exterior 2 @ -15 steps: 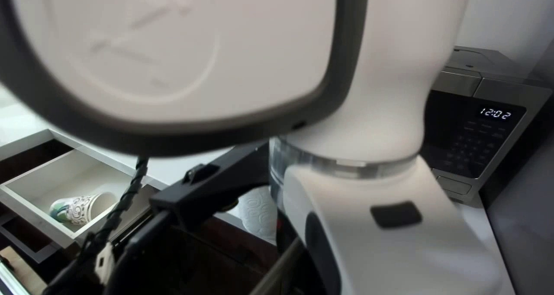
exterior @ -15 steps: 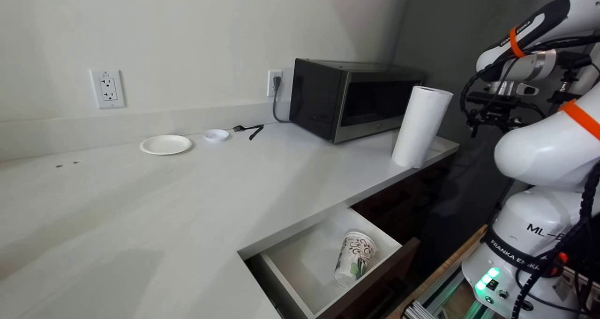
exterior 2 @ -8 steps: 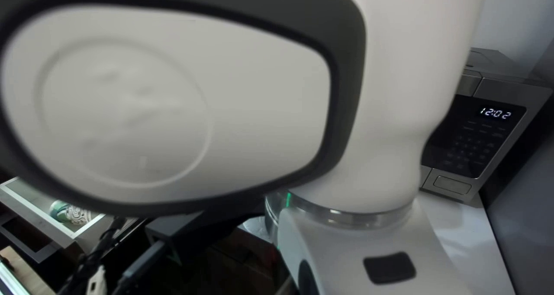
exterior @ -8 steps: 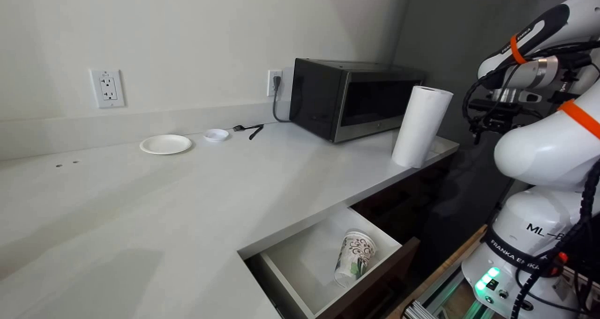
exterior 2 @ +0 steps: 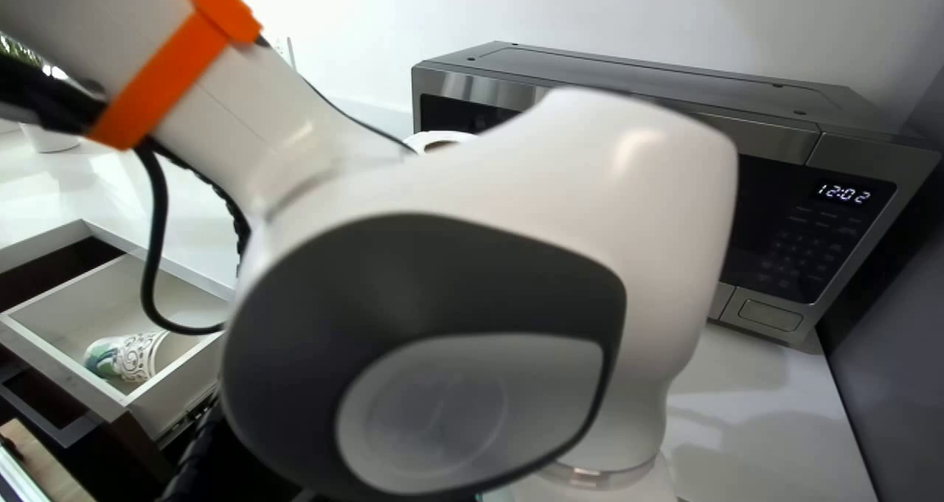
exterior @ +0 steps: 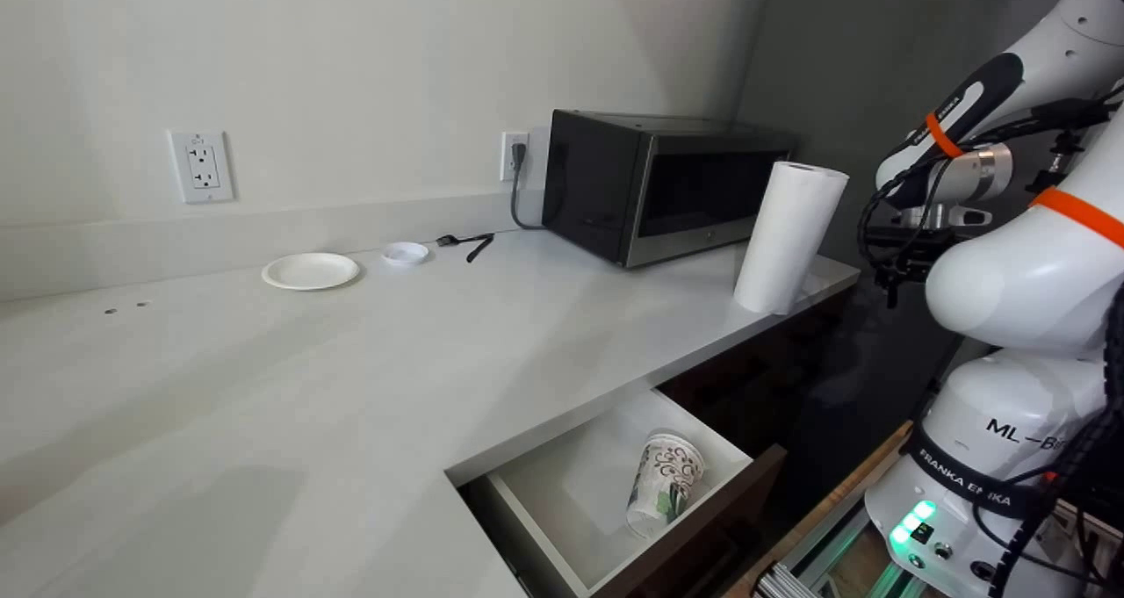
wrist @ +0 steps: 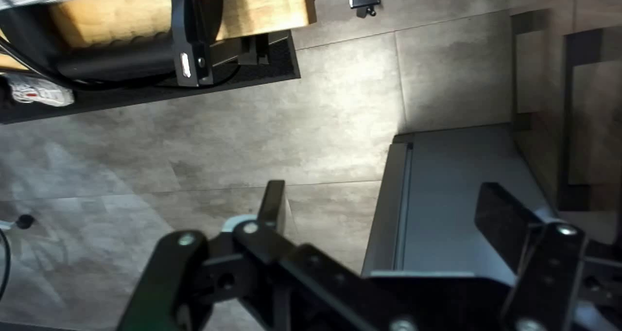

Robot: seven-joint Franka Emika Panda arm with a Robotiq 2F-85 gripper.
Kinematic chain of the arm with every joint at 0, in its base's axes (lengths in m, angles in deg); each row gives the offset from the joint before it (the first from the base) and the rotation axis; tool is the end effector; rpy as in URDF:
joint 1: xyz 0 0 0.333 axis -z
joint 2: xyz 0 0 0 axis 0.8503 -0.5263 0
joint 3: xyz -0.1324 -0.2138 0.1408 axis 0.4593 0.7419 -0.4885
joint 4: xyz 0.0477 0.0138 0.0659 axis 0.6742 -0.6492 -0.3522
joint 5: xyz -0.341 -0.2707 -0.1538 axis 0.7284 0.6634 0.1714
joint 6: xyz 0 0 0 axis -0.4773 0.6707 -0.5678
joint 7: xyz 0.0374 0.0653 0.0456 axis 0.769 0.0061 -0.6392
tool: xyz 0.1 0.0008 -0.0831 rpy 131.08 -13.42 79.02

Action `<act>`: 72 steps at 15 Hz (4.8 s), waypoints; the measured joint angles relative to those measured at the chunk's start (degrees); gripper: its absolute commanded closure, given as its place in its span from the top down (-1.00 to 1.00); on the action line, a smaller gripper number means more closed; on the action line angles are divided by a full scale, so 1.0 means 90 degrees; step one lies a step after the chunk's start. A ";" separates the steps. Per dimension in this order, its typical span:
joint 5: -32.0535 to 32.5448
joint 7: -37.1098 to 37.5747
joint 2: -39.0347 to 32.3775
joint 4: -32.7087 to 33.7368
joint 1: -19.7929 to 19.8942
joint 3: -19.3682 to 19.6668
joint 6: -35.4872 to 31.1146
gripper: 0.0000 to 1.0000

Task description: Pull open the top drawer on the right

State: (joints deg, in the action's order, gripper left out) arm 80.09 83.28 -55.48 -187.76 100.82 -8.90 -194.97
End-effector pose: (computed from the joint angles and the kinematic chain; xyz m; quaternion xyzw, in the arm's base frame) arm 0.2477 -0.4095 0.1885 0.6468 -0.7478 -0.0707 0.1324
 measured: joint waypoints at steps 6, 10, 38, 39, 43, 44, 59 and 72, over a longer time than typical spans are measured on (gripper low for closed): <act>0.0101 -0.0766 -0.1411 0.0141 -0.0144 0.0448 -0.0709 1.00; -0.0421 -0.2668 -0.1635 -0.0058 0.0980 -0.0057 -0.1486 1.00; -0.5800 -0.5825 -0.2452 0.0594 0.1623 -0.0710 -0.2515 1.00; -0.6000 -0.6107 -0.2449 0.0594 0.1630 -0.0714 -0.2591 1.00; -0.6919 -0.7806 -0.2464 0.0544 0.1876 -0.0936 -0.2779 1.00; -0.7123 -0.8246 -0.2475 0.0521 0.1958 -0.1029 -0.2886 1.00; -0.9355 -1.1548 -0.3390 0.0940 0.3018 -0.2439 -0.3686 1.00; -1.1740 -1.3281 -0.3498 0.1380 0.3810 -0.3368 -0.3690 1.00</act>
State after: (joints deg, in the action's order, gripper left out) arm -25.57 -36.25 -86.96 -175.34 135.11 -39.21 -228.18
